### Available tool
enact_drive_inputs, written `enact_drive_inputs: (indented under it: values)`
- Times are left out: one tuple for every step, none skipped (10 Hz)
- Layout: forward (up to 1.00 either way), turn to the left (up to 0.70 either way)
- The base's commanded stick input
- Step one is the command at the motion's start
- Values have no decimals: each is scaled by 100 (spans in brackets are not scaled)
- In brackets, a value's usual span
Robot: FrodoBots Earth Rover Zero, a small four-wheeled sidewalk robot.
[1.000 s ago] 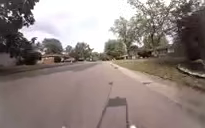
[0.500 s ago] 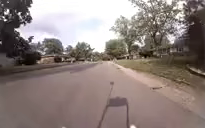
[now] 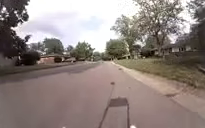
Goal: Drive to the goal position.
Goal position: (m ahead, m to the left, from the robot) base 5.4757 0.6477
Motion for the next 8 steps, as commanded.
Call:
enact_drive_inputs:
  values:
    - [100,0]
    - [100,0]
    - [100,3]
    - [100,11]
    - [100,9]
    - [100,2]
    - [100,2]
    - [100,2]
